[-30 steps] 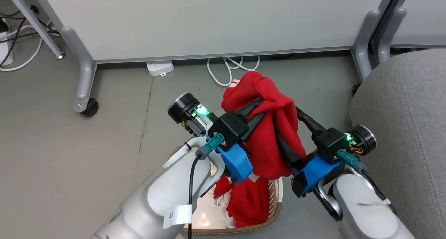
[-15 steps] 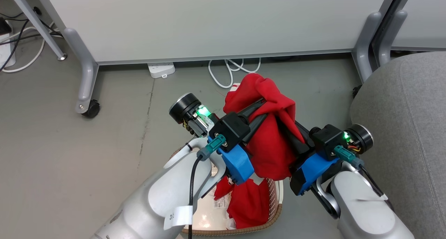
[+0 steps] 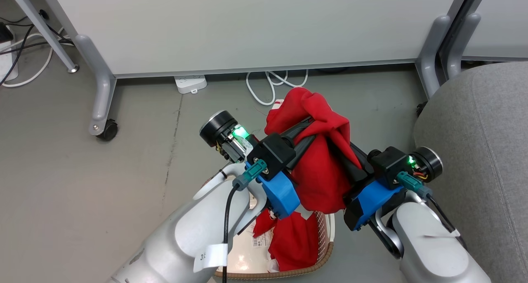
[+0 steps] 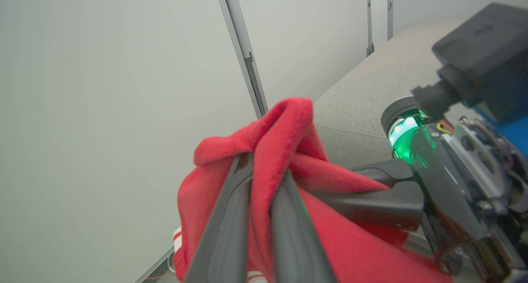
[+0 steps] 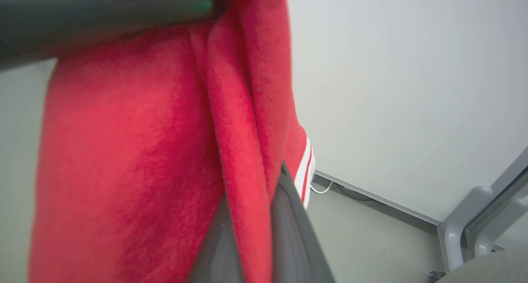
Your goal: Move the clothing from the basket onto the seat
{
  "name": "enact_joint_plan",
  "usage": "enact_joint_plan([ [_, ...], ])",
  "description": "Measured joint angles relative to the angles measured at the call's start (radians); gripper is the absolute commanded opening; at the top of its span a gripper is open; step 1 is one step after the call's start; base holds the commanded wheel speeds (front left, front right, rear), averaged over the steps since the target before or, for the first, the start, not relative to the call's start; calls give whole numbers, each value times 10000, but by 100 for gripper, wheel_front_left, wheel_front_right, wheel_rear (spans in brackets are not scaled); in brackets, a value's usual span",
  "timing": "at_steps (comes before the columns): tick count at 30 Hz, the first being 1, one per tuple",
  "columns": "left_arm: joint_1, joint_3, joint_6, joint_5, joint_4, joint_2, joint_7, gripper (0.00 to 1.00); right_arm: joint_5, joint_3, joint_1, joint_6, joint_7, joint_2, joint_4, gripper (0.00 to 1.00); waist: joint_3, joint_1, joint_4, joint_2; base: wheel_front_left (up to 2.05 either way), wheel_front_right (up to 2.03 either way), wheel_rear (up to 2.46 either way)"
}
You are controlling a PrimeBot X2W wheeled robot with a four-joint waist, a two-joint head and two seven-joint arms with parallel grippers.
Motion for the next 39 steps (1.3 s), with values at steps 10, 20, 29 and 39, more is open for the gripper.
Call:
enact_joint_plan([
  [10,15,17,0,-15,13,33,0,100,10,-46,7,0,0,15,-2,0,5,0,-11,0,0,0,0],
  [20,95,92,0,27,-12,33,0,100,81,-153,57,0,2,52,-38,0,14,0,-65,0,0,0,0],
  [29,102,207,0,121,-42,77,0,100,148,-366,52,0,2,82,-150,0,221,0,-286,0,0,0,0],
  [39,103,234,0,213,-130,261,0,100,142,-918,16,0,2,194,-667,0,641,0,-937,0,0,0,0],
])
